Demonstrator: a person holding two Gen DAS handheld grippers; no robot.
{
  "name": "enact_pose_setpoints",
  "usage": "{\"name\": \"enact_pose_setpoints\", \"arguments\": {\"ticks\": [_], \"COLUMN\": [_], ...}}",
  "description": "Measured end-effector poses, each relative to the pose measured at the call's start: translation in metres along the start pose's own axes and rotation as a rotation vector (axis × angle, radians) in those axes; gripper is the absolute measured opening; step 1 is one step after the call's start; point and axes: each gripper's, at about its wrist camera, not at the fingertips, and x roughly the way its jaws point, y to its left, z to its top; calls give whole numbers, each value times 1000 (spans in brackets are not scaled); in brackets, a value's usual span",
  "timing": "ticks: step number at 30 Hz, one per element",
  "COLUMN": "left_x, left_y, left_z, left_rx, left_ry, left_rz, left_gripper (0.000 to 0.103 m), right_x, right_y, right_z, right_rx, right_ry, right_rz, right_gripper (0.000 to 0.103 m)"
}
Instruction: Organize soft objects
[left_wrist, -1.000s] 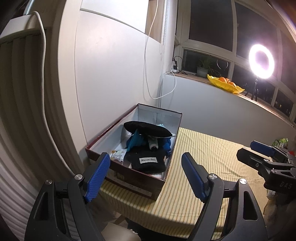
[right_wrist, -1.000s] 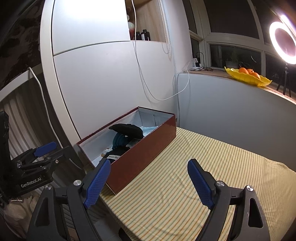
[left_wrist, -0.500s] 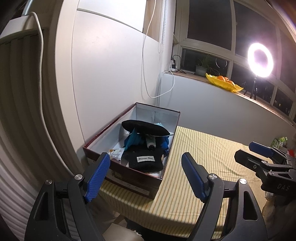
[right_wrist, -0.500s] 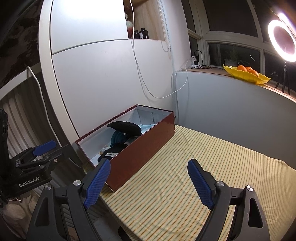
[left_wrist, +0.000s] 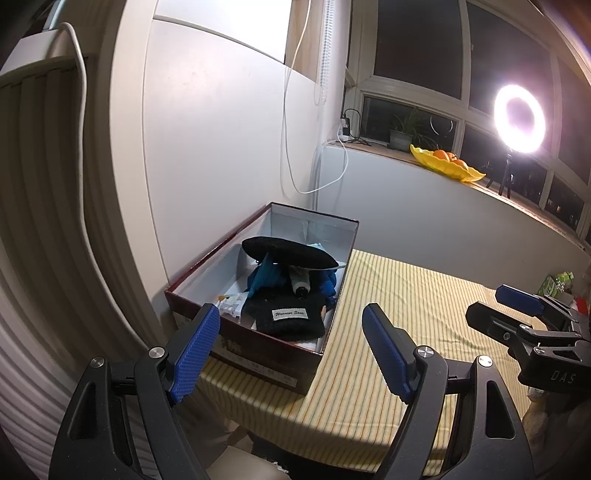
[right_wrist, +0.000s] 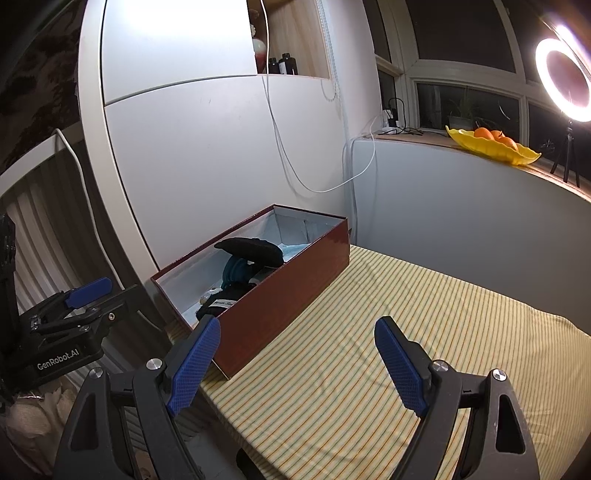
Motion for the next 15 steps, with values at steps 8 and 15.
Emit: {"name": "enact_pose_setpoints", "arguments": {"ticks": [8, 15], "left_x": [0, -2], "left_y": [-1, -3], "left_z": [-1, -2], "left_rx": [1, 6], "left_ry": [2, -3], "left_rz": [-5, -6], "left_gripper": [80, 80], "right_x": [0, 0], "right_y": [-2, -4], "right_z": [-2, -3], "right_rx": [7, 9], "right_ry": [8, 9], "right_rz": [0, -2], "right_gripper": [83, 83]}}
